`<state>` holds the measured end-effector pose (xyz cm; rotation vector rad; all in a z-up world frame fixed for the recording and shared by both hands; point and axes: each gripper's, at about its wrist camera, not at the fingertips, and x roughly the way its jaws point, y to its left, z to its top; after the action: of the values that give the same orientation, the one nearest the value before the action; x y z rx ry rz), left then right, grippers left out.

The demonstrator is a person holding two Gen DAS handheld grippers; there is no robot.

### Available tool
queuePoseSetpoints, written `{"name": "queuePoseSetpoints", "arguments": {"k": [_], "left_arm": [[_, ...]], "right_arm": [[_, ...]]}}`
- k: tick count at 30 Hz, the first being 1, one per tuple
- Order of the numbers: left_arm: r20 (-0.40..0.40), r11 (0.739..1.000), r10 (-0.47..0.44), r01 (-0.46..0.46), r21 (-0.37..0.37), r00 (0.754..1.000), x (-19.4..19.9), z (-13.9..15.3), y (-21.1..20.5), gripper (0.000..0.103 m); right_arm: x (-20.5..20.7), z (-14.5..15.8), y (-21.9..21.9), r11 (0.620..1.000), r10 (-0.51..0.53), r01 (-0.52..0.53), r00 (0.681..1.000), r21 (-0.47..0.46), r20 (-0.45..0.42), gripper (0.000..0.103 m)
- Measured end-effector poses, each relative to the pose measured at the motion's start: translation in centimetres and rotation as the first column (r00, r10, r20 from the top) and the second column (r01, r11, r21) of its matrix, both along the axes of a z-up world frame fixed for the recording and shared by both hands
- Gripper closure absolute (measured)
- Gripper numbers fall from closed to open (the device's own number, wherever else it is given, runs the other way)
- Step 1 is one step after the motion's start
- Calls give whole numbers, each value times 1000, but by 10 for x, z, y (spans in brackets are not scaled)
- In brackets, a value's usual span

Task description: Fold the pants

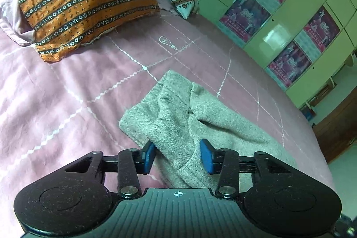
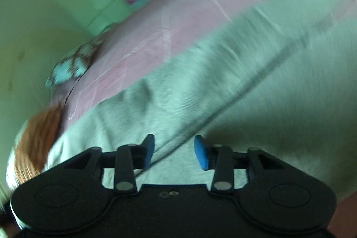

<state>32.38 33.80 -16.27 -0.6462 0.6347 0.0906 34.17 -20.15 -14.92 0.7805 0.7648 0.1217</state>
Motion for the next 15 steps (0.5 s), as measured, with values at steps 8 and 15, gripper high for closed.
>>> {"name": "queuePoseSetpoints", "arguments": {"k": [8,15], "left_arm": [[27,997,-79,79,-1,997,26,28,17,71],[218,989,-145,148,0,965,35,72,43,72]], "right_arm": [[22,10,-18,991,-22,19,1000,133,21,103],[-63,96,3,993,114,-113,913,-26,391,103]]}}
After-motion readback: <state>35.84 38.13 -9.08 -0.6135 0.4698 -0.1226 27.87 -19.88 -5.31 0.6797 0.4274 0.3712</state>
